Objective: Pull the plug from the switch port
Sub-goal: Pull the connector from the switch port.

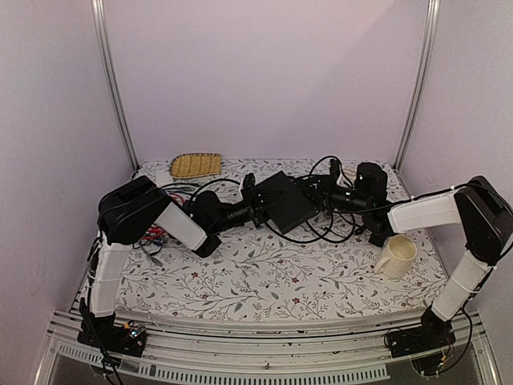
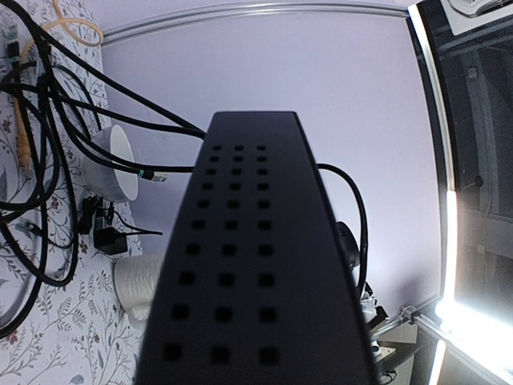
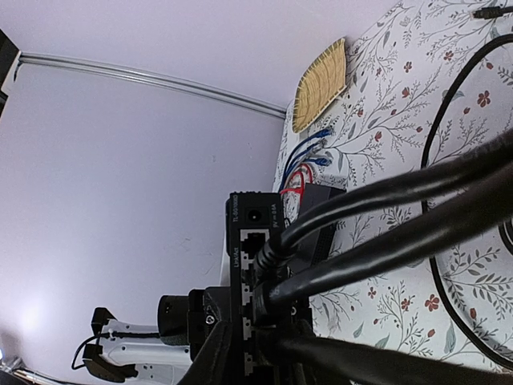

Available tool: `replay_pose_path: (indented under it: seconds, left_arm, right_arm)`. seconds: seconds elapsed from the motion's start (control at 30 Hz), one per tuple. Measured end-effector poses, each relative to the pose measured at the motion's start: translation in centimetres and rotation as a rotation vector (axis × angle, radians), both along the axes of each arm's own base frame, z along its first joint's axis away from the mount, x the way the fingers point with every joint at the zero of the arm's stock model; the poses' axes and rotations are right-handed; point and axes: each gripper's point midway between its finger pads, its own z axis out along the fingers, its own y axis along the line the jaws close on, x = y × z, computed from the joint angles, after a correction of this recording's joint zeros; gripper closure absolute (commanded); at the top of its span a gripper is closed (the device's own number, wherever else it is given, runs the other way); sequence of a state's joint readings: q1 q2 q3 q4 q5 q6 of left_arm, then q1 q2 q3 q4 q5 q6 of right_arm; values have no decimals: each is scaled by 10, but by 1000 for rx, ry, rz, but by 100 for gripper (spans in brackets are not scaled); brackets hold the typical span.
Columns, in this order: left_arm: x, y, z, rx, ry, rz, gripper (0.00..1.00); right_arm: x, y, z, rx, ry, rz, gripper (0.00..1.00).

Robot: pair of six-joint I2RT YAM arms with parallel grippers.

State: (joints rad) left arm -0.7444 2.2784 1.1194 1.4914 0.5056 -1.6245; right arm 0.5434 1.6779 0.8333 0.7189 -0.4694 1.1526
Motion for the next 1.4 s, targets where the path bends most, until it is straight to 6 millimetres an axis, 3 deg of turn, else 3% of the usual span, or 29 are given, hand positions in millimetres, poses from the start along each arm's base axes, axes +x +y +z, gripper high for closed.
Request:
replay_pose_path:
  seconds: [0.47, 1.4]
  left_arm:
    - [3, 1, 2, -9, 2, 16, 100]
    - [4, 4, -9, 3, 51, 103, 100]
  right_arm:
    - [4, 1, 0, -9, 2, -6, 98]
    - [12, -7, -10, -92, 5, 14, 99]
